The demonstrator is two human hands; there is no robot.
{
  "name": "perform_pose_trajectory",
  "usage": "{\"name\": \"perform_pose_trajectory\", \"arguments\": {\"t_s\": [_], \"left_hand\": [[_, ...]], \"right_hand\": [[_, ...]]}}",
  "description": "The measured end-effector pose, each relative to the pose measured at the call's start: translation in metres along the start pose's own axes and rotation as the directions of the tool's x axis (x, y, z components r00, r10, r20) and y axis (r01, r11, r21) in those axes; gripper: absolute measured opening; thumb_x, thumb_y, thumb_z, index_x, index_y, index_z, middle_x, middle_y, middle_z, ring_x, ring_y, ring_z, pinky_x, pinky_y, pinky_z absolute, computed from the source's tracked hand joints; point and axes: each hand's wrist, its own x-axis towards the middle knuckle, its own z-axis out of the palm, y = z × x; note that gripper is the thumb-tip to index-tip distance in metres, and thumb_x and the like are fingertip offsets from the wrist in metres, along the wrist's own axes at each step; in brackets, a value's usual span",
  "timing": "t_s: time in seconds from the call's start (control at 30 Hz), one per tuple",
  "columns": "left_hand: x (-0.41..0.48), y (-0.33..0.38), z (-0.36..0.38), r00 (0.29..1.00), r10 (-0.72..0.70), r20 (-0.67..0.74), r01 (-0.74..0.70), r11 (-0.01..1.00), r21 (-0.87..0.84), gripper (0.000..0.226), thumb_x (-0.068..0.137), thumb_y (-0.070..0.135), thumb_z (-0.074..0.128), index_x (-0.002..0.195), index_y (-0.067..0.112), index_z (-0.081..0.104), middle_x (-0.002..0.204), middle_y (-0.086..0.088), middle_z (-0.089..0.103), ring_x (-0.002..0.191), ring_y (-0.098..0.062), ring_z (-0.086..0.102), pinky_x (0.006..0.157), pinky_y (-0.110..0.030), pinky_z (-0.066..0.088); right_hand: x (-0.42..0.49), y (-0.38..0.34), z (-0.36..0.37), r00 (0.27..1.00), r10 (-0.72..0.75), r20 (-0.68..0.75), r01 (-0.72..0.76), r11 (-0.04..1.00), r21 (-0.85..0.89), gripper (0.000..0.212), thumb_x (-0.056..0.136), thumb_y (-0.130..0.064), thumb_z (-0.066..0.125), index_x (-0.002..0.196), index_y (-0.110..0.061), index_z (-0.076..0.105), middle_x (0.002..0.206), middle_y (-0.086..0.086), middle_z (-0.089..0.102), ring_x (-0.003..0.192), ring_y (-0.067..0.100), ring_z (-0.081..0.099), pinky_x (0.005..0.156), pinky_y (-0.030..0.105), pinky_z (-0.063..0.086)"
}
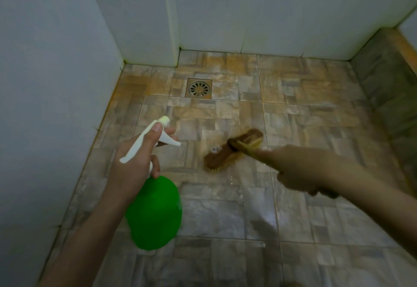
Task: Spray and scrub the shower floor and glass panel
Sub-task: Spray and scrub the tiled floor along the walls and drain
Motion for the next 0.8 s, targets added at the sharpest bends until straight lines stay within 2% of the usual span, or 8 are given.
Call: {"name": "perform_pose_trajectory", "arguments": {"t_s": [0.2,0.27,0.33,0.4,0.5,0.6,0.73,0.8], "left_hand": [[0.007,-0.007,-0.005,1.0,0.002,-0.017,-0.002,1.0,-0.001,0.042,0.076,0.081,0.047,0.089,0.054,0.076,0.102,-0.008,0.078,0.043,-0.014,0.046,0.062,-0.037,0.043],[0.008,-0.007,-0.004,0.999,0.01,-0.03,-0.011,1.0,-0.022,0.045,0.074,0.081,0.048,0.087,0.05,0.078,0.099,0.0,0.078,0.042,-0.014,0.046,0.062,-0.038,0.043],[0.01,-0.005,-0.004,0.999,0.003,-0.036,-0.004,1.0,-0.029,0.037,0.074,0.08,0.048,0.084,0.056,0.075,0.104,-0.017,0.076,0.043,-0.016,0.046,0.061,-0.037,0.043],[0.011,-0.003,-0.005,1.0,0.005,-0.029,-0.006,1.0,-0.019,0.036,0.075,0.08,0.047,0.084,0.058,0.074,0.11,-0.032,0.069,0.045,-0.017,0.047,0.061,-0.037,0.043],[0.01,-0.001,-0.001,0.999,0.038,0.003,-0.038,0.999,0.007,0.036,0.077,0.079,0.044,0.088,0.061,0.073,0.109,-0.02,0.074,0.044,-0.014,0.048,0.062,-0.036,0.044],[0.013,-0.001,0.005,0.999,0.036,0.001,-0.036,0.999,0.0,0.031,0.076,0.079,0.045,0.087,0.065,0.071,0.108,-0.03,0.07,0.047,-0.017,0.048,0.06,-0.036,0.044],[0.013,0.003,0.016,0.999,0.022,0.037,-0.023,1.0,0.017,0.024,0.089,0.075,0.049,0.083,0.065,0.071,0.108,-0.034,0.069,0.048,-0.018,0.049,0.055,-0.028,0.046],[0.015,0.006,0.023,0.999,0.026,0.047,-0.026,1.0,0.011,0.027,0.085,0.07,0.047,0.081,0.062,0.072,0.107,-0.028,0.072,0.046,-0.017,0.05,0.052,-0.023,0.045]], "right_hand": [[0.069,-0.036,-0.009,0.968,-0.023,-0.248,0.014,0.999,-0.035,0.101,0.09,0.009,0.041,0.143,-0.053,-0.018,0.092,0.014,0.058,0.053,0.018,0.057,0.039,0.027,0.048],[0.076,-0.036,-0.026,0.976,0.027,-0.214,-0.02,0.999,0.032,0.1,0.091,0.008,0.042,0.145,-0.052,-0.016,0.09,0.016,0.053,0.053,0.021,0.058,0.037,0.028,0.046],[0.065,-0.038,-0.033,0.992,0.094,-0.089,-0.09,0.995,0.046,0.089,0.093,0.004,0.042,0.149,-0.044,-0.008,0.095,0.017,0.051,0.053,0.021,0.056,0.04,0.029,0.048],[0.061,-0.047,-0.032,0.99,0.108,-0.096,-0.103,0.993,0.054,0.088,0.093,0.004,0.041,0.151,-0.042,-0.007,0.097,0.017,0.051,0.054,0.021,0.058,0.043,0.031,0.051],[0.095,-0.043,-0.032,0.959,0.007,-0.284,-0.006,1.0,0.003,0.107,0.087,0.013,0.042,0.143,-0.053,-0.02,0.118,0.024,0.054,0.061,0.027,0.063,0.048,0.041,0.058],[0.098,-0.026,-0.051,0.951,0.029,-0.307,-0.029,1.0,0.006,0.105,0.089,0.012,0.045,0.144,-0.053,-0.017,0.129,0.025,0.048,0.058,0.022,0.058,0.038,0.031,0.052],[0.038,-0.001,-0.045,0.979,0.178,-0.096,-0.172,0.983,0.069,0.081,0.096,0.0,0.046,0.151,-0.041,0.003,0.087,0.006,0.045,0.057,0.015,0.052,0.041,0.019,0.047],[0.033,0.007,-0.029,0.963,0.236,-0.129,-0.231,0.971,0.055,0.08,0.098,-0.003,0.043,0.149,-0.045,-0.002,0.086,0.006,0.047,0.058,0.017,0.058,0.048,0.024,0.054]]}}
